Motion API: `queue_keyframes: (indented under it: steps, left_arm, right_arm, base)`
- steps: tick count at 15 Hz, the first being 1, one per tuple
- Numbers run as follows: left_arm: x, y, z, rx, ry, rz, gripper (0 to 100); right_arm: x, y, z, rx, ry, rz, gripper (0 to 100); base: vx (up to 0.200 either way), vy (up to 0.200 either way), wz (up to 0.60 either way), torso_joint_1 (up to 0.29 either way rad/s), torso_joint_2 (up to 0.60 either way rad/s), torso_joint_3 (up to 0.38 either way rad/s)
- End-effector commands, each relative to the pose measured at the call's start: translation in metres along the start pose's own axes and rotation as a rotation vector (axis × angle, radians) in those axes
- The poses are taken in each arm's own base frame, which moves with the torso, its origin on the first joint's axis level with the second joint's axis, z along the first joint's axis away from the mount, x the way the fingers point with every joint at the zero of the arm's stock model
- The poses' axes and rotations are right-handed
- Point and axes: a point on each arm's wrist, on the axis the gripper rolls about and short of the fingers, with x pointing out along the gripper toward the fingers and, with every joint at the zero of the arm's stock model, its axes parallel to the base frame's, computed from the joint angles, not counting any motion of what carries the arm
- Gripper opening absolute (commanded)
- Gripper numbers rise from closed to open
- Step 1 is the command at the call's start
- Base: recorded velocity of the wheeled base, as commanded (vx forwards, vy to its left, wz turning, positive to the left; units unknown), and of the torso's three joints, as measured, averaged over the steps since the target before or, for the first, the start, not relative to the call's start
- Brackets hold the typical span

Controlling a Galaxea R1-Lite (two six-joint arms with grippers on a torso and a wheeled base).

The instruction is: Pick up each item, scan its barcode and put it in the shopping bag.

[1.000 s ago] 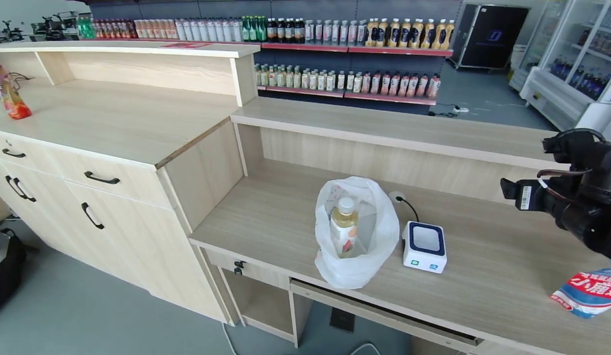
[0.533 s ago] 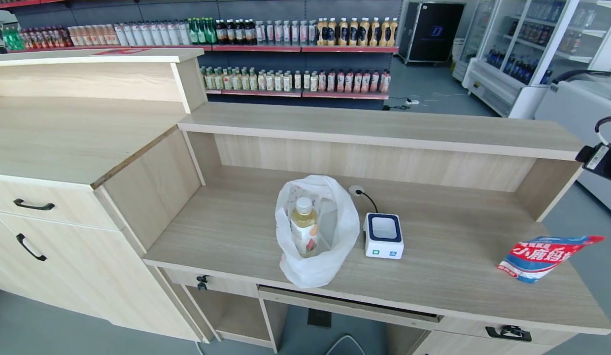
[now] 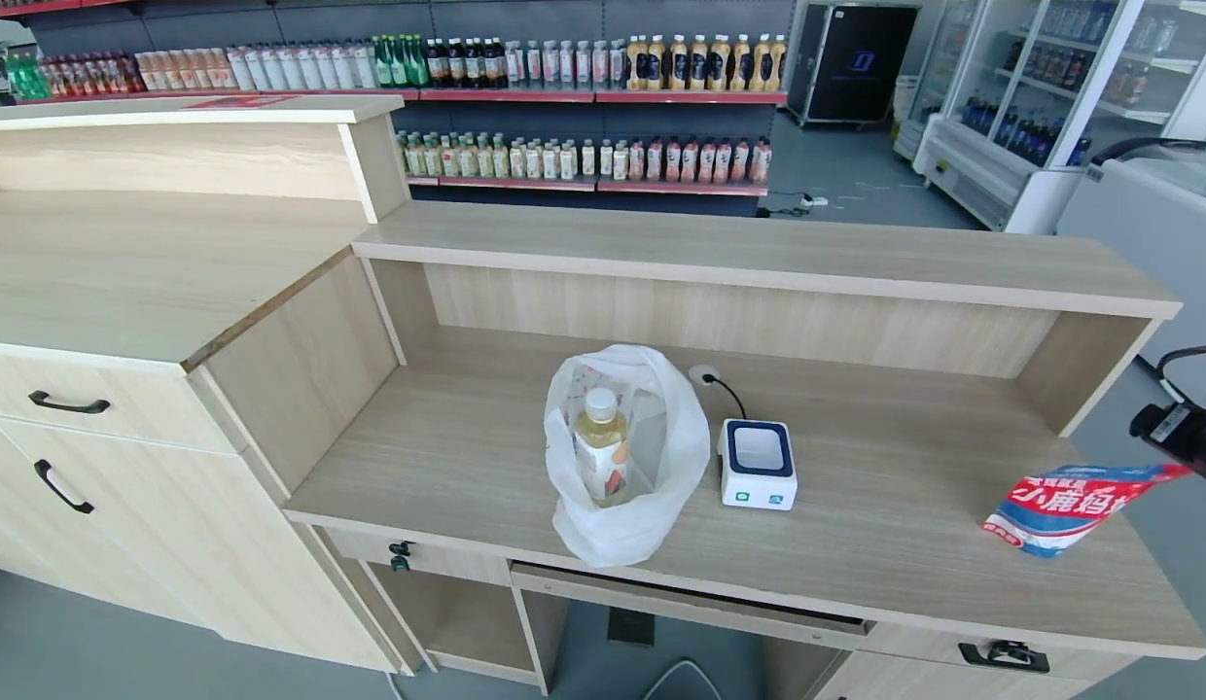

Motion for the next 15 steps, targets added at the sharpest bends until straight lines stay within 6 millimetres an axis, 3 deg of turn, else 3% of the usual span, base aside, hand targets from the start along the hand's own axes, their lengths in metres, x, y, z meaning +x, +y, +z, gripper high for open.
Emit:
queue_keyframes:
  steps: [1, 15]
  left_arm:
    - [0.0, 0.0, 0.0, 0.0, -0.001, 0.0, 100]
    - [0.0, 0.0, 0.0, 0.0, -0.001, 0.0, 100]
  right_arm:
    - [0.009, 0.003, -0.009, -0.018, 0.031, -0.006, 100]
    - [0.076, 0.029, -0.068, -0.151, 0.077, 0.03, 100]
  base:
    - [0.0, 0.0, 0.0, 0.0, 0.0, 0.0]
    - [0.0, 0.0, 0.0, 0.0, 0.0, 0.0]
